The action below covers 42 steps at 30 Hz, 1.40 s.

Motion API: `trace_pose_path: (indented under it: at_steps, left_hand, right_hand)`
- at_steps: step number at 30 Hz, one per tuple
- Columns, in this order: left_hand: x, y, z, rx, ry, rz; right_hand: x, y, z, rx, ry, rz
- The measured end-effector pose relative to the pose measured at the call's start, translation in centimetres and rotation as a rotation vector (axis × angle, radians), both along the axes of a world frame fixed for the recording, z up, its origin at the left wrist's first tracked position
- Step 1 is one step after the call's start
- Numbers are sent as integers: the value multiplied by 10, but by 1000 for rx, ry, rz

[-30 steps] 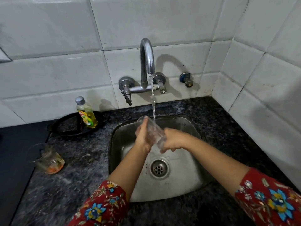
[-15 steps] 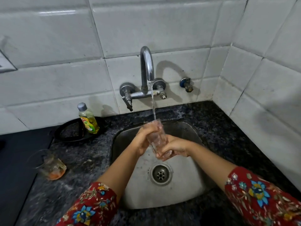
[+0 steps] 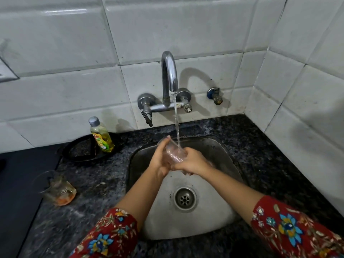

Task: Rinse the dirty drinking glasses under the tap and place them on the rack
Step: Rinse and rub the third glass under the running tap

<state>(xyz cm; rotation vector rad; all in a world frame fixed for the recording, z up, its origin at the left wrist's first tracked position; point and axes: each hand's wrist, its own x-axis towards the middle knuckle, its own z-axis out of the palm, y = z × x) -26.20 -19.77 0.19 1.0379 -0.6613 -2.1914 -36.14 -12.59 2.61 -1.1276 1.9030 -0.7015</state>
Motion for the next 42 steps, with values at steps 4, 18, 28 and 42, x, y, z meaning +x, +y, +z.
trace_pose_path:
  at_steps: [4, 18, 28, 42]
  left_hand:
    - [-5, -4, -4, 166, 28, 192]
    - [-11, 19, -15, -107, -197, 43]
    - [-2, 23, 6, -393, -173, -121]
    - [-5, 18, 27, -413, -182, 71]
  right_hand:
    - [11, -18, 25, 59, 411, 59]
    - [5, 29, -13, 40, 570, 81]
    - [-4, 25, -23, -116, -283, -1]
    - [0, -6, -17, -233, -466, -270]
